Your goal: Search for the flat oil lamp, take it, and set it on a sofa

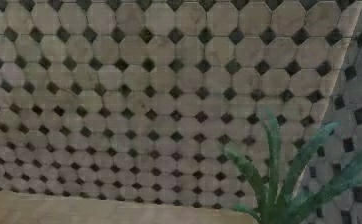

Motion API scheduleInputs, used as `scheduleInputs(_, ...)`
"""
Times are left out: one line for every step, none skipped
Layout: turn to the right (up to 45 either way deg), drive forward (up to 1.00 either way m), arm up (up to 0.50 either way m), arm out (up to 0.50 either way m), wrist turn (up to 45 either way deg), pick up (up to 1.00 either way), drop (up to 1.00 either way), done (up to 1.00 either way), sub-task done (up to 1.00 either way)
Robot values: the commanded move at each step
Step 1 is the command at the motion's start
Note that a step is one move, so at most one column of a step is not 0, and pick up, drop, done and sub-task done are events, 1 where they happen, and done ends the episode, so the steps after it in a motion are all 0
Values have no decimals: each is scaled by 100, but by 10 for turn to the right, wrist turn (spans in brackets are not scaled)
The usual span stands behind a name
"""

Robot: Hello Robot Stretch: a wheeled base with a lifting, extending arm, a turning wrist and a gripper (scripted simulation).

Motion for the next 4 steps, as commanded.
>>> scheduleInputs(-450, 0, 0, 0, 0, 0, 0, 0, 0)
scheduleInputs(-420, 0, 0, 0, 0, 0, 0, 0, 0)
scheduleInputs(0, 100, 0, 0, 0, 0, 0, 0, 0)
scheduleInputs(-60, 0, 0, 0, 0, 0, 0, 0, 0)
